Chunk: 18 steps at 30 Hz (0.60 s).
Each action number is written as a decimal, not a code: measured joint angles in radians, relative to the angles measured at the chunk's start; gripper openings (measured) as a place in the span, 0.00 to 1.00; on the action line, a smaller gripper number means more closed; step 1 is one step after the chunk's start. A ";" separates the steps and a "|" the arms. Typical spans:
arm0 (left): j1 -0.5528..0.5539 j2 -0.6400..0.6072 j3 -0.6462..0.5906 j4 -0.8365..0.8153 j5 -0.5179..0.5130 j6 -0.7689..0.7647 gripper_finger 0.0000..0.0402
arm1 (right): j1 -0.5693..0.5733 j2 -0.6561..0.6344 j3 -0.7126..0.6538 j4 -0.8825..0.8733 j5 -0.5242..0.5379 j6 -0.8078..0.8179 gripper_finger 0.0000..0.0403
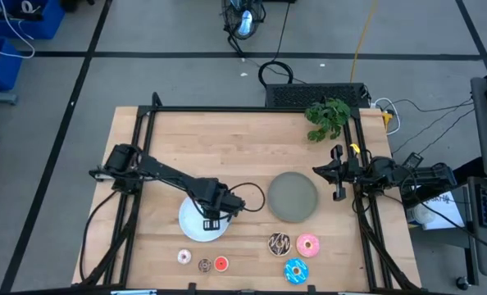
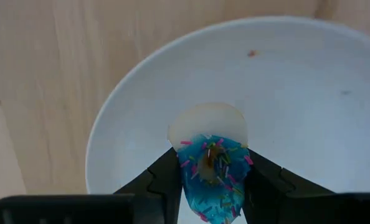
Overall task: Pick & Place donuts
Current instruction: Put the small blue donut on the white plate
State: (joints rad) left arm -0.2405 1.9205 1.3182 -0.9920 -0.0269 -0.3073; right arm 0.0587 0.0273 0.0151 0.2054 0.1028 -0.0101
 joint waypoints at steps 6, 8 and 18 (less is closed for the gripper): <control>0.000 0.044 0.000 -0.002 0.007 -0.001 0.33 | 0.000 0.000 0.000 0.000 0.000 0.005 0.00; 0.000 0.053 0.000 -0.003 0.008 -0.009 0.33 | 0.000 0.000 0.000 0.000 0.000 0.005 0.00; 0.000 0.050 0.000 -0.005 0.018 -0.013 0.59 | 0.000 0.000 0.000 0.000 -0.003 0.005 0.00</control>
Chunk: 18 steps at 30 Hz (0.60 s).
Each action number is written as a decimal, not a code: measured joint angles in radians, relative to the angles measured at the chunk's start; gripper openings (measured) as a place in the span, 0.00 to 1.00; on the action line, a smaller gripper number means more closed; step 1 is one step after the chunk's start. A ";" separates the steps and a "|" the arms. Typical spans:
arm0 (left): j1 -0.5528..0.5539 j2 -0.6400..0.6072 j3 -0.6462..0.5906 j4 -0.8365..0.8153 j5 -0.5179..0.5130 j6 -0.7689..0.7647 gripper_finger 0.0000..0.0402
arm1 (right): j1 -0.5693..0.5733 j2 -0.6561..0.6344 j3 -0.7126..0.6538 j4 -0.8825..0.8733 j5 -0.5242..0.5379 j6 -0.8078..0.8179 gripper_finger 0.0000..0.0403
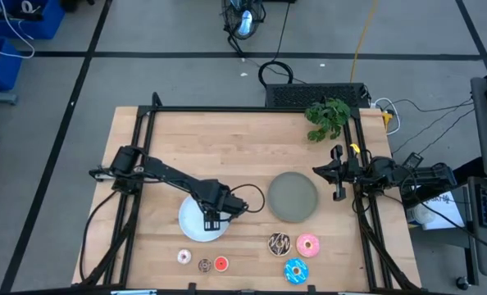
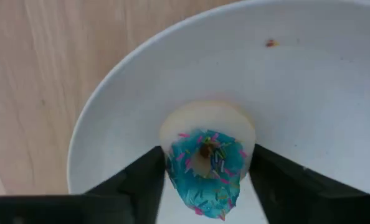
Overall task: Pick & Place donuts
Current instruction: Put the small blue donut on the white plate, then put the small white donut on the white plate
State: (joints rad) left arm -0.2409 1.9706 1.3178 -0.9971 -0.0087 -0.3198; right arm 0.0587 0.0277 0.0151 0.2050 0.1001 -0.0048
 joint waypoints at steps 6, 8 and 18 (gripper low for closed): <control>-0.006 -0.027 0.025 -0.072 -0.045 -0.013 0.80 | 0.000 0.000 0.000 0.000 0.000 -0.002 0.00; -0.007 -0.042 0.045 -0.113 -0.049 -0.023 0.85 | 0.000 0.000 0.000 0.000 0.001 -0.002 0.00; -0.072 -0.068 0.275 -0.373 -0.018 -0.152 0.82 | 0.000 0.009 0.000 -0.008 0.001 -0.018 0.00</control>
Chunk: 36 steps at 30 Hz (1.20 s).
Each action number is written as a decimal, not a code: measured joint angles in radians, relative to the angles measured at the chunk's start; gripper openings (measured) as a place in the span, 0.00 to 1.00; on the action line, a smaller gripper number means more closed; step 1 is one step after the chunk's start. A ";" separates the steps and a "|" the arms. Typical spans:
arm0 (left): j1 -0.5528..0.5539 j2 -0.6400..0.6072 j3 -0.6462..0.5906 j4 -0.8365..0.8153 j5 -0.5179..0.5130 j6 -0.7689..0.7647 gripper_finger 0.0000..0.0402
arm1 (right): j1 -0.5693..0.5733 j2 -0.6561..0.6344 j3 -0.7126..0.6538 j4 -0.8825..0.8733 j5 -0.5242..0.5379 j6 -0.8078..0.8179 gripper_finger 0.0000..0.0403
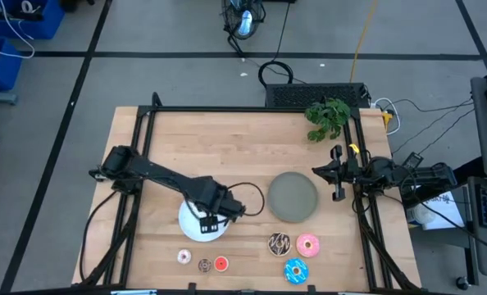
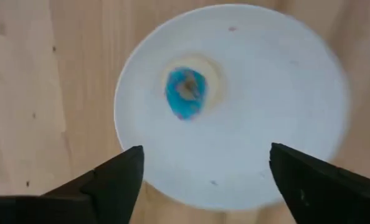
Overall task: Pick & Place donuts
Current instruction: Put the small white donut on the white plate
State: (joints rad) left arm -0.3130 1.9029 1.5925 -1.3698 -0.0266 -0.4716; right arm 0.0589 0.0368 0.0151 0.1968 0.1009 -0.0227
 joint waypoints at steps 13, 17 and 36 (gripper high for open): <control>-0.270 -0.002 0.217 -0.101 0.020 -0.113 0.17 | 0.000 0.010 0.000 0.009 0.002 -0.069 0.00; -0.349 -0.001 0.217 -0.141 0.002 -0.133 0.02 | 0.000 0.010 0.000 0.009 0.002 -0.069 0.00; -0.552 -0.005 0.216 -0.079 -0.072 -0.624 0.01 | 0.000 0.010 0.000 -0.014 0.002 -0.022 0.00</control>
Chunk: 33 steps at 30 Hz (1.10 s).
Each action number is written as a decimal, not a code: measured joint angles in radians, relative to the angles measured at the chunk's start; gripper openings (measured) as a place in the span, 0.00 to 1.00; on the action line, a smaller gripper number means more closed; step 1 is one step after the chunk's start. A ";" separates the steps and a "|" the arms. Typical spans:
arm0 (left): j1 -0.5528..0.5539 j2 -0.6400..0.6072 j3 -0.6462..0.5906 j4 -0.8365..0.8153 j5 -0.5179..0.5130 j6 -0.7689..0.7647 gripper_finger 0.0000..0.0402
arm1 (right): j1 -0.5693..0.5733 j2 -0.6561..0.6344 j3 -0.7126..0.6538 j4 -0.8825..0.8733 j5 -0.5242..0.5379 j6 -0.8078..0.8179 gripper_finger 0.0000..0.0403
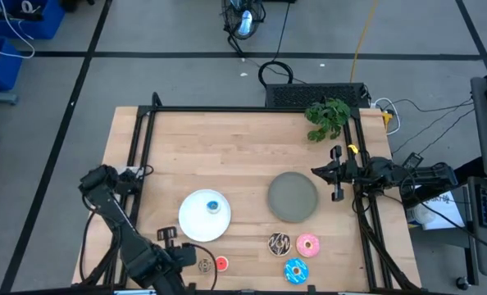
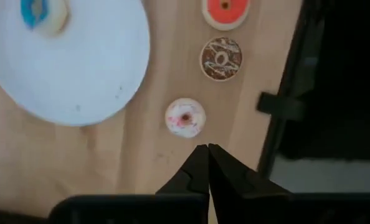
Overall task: Pick & Place donuts
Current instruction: Put the small white donut on the white plate
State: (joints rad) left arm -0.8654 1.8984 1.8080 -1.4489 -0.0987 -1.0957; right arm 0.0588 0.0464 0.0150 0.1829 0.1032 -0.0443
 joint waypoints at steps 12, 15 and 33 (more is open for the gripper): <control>-0.007 -0.001 -0.056 -0.019 0.000 -0.233 0.28 | 0.000 0.000 0.000 0.000 0.000 0.005 0.00; -0.001 -0.001 -0.126 0.000 0.004 -0.267 0.43 | 0.000 0.000 0.000 0.000 0.000 0.004 0.00; 0.039 0.000 -0.399 0.393 0.081 -0.015 0.88 | 0.000 0.000 0.000 0.000 0.000 0.003 0.00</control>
State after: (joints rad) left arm -0.8266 1.8980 1.4091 -1.0561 -0.0178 -1.1105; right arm 0.0589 0.0463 0.0150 0.1833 0.1032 -0.0418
